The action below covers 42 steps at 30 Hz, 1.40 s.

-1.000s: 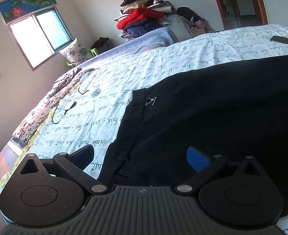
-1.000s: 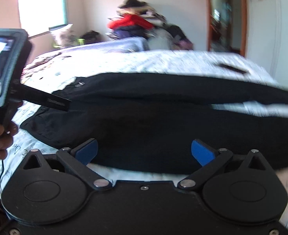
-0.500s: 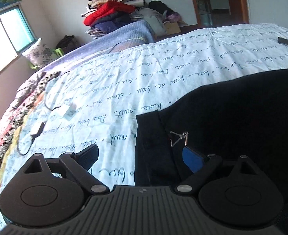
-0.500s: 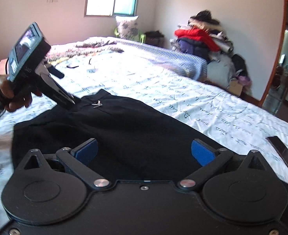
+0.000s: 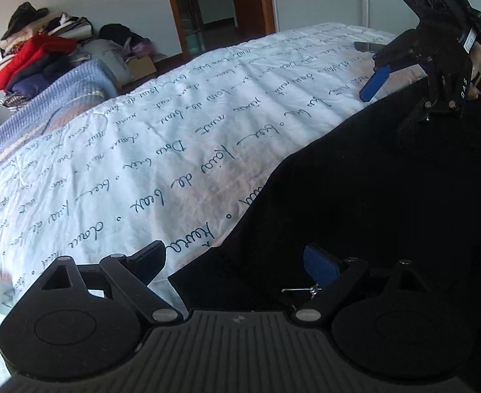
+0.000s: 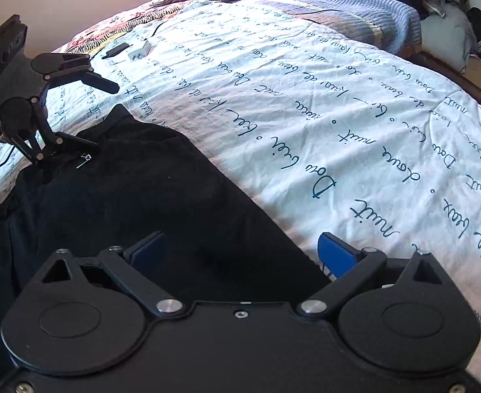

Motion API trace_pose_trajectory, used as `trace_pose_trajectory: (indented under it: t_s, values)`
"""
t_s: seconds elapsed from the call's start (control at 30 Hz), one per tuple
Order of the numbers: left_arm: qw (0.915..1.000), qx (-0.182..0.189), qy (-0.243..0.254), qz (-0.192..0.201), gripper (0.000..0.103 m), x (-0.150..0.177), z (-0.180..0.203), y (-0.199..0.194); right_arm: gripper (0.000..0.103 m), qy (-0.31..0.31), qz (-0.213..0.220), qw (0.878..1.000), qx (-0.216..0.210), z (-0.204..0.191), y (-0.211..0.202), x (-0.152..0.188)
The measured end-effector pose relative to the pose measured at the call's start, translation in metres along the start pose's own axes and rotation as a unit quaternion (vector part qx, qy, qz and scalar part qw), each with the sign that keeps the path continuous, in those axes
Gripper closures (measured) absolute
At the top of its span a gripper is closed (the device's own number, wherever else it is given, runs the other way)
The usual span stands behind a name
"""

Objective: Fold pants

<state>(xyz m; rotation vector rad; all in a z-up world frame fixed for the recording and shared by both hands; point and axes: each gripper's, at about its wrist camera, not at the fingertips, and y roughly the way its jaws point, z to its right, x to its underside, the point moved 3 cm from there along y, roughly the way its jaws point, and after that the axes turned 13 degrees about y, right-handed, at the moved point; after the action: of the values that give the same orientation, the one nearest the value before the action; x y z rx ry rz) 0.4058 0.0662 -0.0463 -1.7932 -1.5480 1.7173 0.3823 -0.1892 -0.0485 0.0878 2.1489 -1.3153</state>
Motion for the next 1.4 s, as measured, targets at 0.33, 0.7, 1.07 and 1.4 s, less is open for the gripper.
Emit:
trace_pose_trajectory:
  t_s: [0.33, 0.7, 1.07, 1.4]
  values:
    - [0.9911, 0.081, -0.102, -0.028, 0.03, 0.009, -0.03, 0.018, 0.056, -0.037, -0.062, 0.996, -0.048, -0.003, 0.021, -0.009]
    - [0.9913, -0.049, -0.119, -0.029, 0.097, -0.006, -0.023, -0.002, 0.098, -0.1, 0.015, 0.992, 0.079, -0.03, 0.005, -0.008]
    - [0.9901, 0.001, -0.14, 0.007, 0.004, -0.007, -0.044, -0.037, 0.099, -0.129, 0.031, 0.983, 0.125, -0.038, 0.007, -0.003]
    - [0.9818, 0.114, -0.151, -0.019, 0.007, 0.032, -0.047, 0.024, 0.098, -0.097, 0.019, 0.991, 0.092, -0.028, 0.02, -0.004]
